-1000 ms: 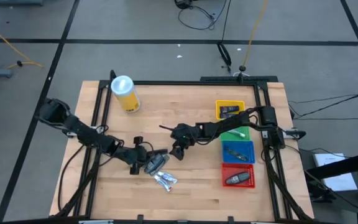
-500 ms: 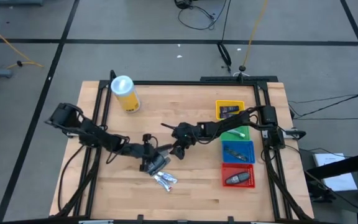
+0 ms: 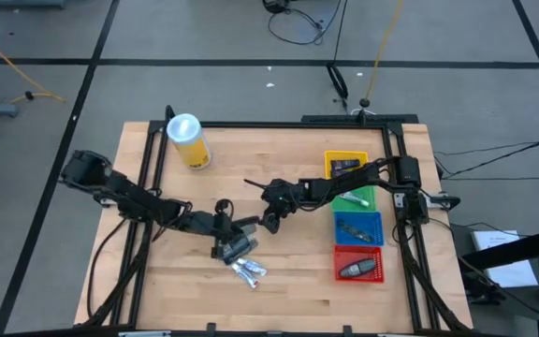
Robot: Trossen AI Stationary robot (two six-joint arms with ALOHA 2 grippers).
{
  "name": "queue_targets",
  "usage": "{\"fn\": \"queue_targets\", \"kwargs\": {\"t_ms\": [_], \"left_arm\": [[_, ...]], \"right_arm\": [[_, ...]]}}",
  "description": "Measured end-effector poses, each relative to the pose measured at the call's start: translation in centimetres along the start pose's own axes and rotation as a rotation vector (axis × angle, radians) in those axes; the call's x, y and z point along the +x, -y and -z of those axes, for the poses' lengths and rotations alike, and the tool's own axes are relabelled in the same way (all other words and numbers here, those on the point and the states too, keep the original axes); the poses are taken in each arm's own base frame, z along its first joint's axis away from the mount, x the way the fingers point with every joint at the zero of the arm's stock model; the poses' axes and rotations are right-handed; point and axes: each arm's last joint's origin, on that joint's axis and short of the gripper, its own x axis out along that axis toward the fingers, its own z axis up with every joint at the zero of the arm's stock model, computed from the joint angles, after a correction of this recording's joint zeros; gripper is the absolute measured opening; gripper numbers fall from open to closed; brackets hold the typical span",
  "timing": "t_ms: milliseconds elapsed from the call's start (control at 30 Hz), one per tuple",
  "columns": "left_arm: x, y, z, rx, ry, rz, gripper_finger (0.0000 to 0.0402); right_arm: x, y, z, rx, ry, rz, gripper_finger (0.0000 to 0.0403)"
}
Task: Pick & Place Travel size toiletries
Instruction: Put the black hair comb into the blue bin
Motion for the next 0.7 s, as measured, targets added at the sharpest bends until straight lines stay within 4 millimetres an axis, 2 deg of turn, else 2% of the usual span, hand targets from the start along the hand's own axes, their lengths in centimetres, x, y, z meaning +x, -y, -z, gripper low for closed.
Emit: {"fn": "queue_targets", "kwargs": {"t_ms": [133,267,400,533,700], "left_arm": [[-1.5,-0.1,-0.5,-0.08,-0.086,-0.01,0.0013],[-2.5,-0.6,0.9,-0.13,-0.256,-0.052,0.0002],[-2.9,-1.1,2.2,-0.146,-0.391,-0.096,0.001],[-2.5,-1.2,2.7,-0.152,-0.423,-0.087,0.0005],[-1.3,-1.3,2.5,-0.139,-0.366,-0.088,0.0008]], "right_arm": [[0.0,0.1,0.1,-0.002,0.003,0.03,0.0253],[0.1,0.3,0.3,-0.003,0.016,0.036,0.0253],[0.1,0.4,0.4,0.0,0.018,0.037,0.0253],[0.5,0.5,0.4,-0.008,0.033,0.026,0.0253],[0.6,0.5,0.4,-0.012,0.027,0.002,0.0253]]}}
